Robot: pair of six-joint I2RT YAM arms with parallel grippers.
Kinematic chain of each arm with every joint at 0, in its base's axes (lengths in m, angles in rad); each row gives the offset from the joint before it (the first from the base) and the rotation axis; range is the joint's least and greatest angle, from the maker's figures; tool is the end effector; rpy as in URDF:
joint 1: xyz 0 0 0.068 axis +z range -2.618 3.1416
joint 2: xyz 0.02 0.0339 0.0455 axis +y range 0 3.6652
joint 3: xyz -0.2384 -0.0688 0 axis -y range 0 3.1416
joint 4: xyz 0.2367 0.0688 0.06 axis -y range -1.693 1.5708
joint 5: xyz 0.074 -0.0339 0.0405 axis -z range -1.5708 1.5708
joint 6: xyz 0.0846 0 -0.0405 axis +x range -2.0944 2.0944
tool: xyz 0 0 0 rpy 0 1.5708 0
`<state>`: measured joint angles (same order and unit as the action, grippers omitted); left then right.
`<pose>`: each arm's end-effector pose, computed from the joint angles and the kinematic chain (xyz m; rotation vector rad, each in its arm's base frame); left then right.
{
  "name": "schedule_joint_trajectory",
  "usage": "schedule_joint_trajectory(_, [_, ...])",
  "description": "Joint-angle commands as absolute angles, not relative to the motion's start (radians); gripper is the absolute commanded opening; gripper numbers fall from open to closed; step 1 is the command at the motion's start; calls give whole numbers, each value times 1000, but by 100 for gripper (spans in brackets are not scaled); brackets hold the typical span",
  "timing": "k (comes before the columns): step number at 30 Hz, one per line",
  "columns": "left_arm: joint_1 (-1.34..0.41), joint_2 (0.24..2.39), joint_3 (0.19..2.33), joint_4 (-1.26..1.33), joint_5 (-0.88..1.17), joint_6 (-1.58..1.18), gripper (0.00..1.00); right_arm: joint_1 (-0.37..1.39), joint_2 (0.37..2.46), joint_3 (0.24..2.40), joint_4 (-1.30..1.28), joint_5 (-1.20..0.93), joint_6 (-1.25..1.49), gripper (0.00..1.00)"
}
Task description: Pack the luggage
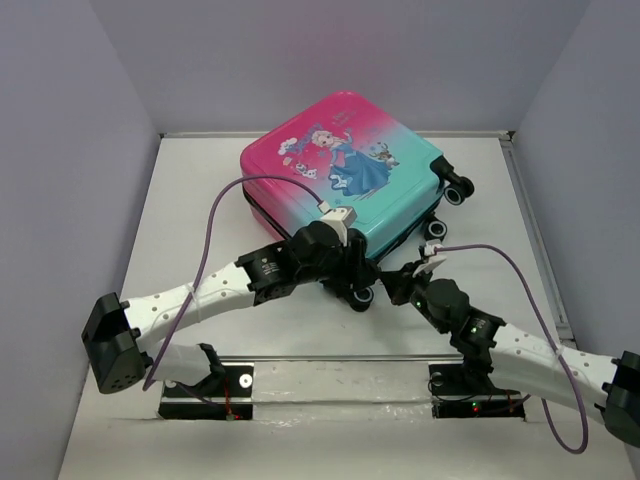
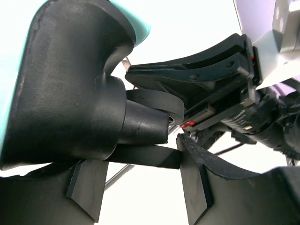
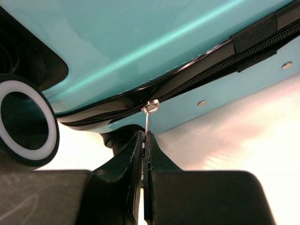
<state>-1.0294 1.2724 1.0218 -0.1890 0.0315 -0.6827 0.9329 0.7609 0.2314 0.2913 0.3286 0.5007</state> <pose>0.1717 -0.2907 0.2733 0.4004 2.1593 -1.0755 0.1599 0.1698 0.1738 -0.1603 1.8489 0.7205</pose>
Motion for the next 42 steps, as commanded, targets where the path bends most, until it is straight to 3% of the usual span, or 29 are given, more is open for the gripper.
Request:
schedule_joint_trajectory(1, [-884,1236,1111,262,-232,-561,50,1077,660,218,3,-6,611,7])
schedule_joint_trajectory(4, [-884,1232,1079,282,-195,-590,50,1077,699,187,211,-112,612,7])
schedule_joint_trajectory(7, [-894,1261,1046,344,-137,-635,50,1133,975,269,462,-164,601,7])
schedule_joint_trajectory(8, [-902,1288,1054,351,-130,-638,50,1229,1150,320,506,-149,582,7])
schedule_joint_trajectory(11, [-899,1298,1077,327,-143,-628,50,1333,1308,472,488,-60,564,7])
schedule_joint_trajectory(15, [-885,1139,1046,200,-256,-566,50,1249,1089,270,453,77,633,7])
schedule_joint_trajectory(22, [-885,988,922,8,-262,-607,75,1221,818,218,217,247,681,7])
schedule_joint_trajectory(29, [-893,965,836,5,-224,-652,93,1105,776,244,178,282,648,7])
schedule_joint_trajectory(37, [-896,1019,870,-74,-218,-620,99,976,903,385,215,272,503,43])
schedule_joint_trajectory(42, [-919,1048,854,-29,-199,-667,99,893,945,403,265,184,489,57])
